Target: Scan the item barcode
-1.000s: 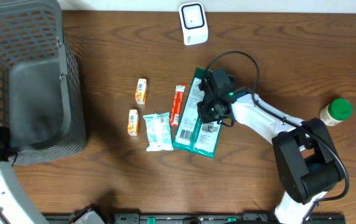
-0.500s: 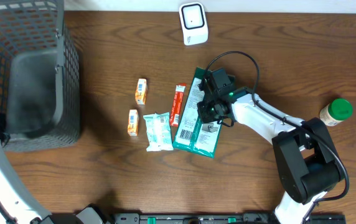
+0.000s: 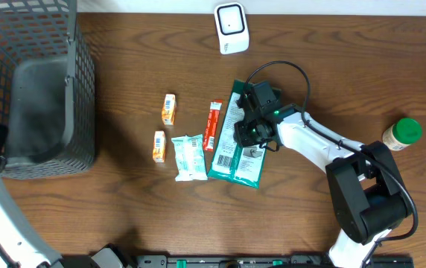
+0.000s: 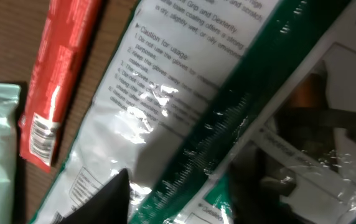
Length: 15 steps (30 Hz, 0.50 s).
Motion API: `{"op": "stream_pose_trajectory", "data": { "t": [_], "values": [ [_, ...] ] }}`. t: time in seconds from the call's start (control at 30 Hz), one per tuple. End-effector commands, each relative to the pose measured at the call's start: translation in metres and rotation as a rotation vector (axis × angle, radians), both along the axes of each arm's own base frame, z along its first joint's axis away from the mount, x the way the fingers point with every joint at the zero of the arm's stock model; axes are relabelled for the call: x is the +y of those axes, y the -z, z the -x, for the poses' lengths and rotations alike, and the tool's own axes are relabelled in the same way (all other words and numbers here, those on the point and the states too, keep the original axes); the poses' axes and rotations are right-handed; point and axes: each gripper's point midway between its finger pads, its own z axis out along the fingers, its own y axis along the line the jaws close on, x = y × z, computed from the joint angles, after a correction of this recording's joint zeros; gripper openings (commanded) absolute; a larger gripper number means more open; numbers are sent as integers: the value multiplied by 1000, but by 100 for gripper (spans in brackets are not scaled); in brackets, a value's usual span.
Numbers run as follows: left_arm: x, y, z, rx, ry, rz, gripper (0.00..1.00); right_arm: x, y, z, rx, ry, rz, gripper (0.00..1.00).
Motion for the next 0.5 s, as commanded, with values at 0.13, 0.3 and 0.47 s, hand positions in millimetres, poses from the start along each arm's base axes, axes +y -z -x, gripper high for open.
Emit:
{"op": "stream_pose_trajectory", "data": {
  "t": [0.13, 0.3, 0.47],
  "values": [
    [-13, -74, -5, -176, 67, -83, 97, 4, 1, 1, 3, -12, -26, 61],
    [-69, -92, -34, -325, 352, 31, 93, 3, -3, -4, -7, -6, -40, 61],
    [-133, -100, -49, -360, 619, 87, 73, 7, -28, -7, -18, -8, -143, 61]
  ]
}}
